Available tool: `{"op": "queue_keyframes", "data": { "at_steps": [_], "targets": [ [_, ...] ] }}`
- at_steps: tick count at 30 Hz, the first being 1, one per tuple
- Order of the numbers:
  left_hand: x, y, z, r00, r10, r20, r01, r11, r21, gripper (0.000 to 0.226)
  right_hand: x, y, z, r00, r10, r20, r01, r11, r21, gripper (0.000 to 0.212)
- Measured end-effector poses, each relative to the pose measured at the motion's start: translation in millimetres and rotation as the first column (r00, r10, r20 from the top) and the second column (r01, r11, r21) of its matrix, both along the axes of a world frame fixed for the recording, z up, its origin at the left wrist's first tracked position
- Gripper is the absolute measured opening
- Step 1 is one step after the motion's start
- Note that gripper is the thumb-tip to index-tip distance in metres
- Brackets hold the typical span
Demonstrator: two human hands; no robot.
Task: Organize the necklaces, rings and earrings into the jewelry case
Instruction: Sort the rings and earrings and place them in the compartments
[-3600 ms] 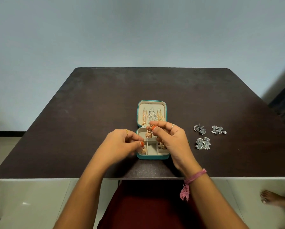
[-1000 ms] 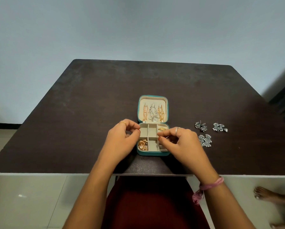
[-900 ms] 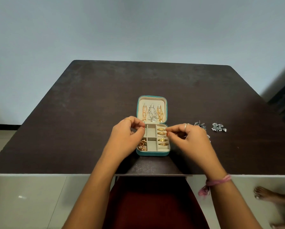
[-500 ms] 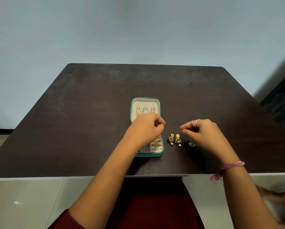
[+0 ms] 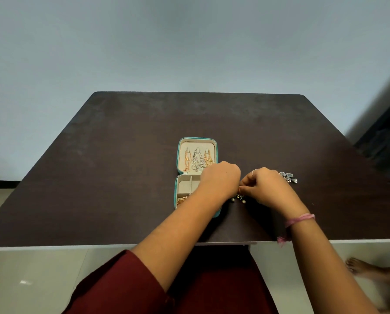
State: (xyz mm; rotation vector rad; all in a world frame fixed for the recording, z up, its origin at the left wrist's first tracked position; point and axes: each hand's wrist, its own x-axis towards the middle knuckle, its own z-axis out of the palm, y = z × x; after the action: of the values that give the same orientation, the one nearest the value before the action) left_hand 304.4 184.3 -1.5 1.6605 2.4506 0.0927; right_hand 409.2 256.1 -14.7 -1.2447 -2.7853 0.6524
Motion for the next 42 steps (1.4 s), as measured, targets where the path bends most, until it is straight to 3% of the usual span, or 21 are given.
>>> {"op": "queue_keyframes", "data": {
  "at_steps": [6,11,20,30,42],
  "targets": [
    [-5,-3,1,0.994,-0.001,0.109,0.002,1.000,-0.016,0.020,3,-1,-3,0.995,0.025,-0.093,-0.026,1.000,-0.012,0.002],
    [-12,-13,6,0.962,0.014,0.273,-0.033,0.998,0.062,0.004,5,-5,2,0.968,0.032,-0.249,-0.037,0.999,-0.017,0.006],
    [-35,-57,30,0.782,-0.007,0.623,-0.270,0.897,0.349,0.008,4,-21,28,0.835,0.080,-0.545,-0.061,0.997,0.054,0.021],
    [-68,-89,25,0.801,0.002,0.599,-0.300,0.867,0.399,0.024,-13,-34,21,0.701,0.182,-0.689,-0.189,0.980,0.066,0.028],
    [-59,-85,-6,0.836,0.088,0.542,-0.319,0.882,0.348,0.017,-30,-36,-2,0.716,0.121,-0.687,-0.188,0.982,-0.024,0.027]
  ]
}}
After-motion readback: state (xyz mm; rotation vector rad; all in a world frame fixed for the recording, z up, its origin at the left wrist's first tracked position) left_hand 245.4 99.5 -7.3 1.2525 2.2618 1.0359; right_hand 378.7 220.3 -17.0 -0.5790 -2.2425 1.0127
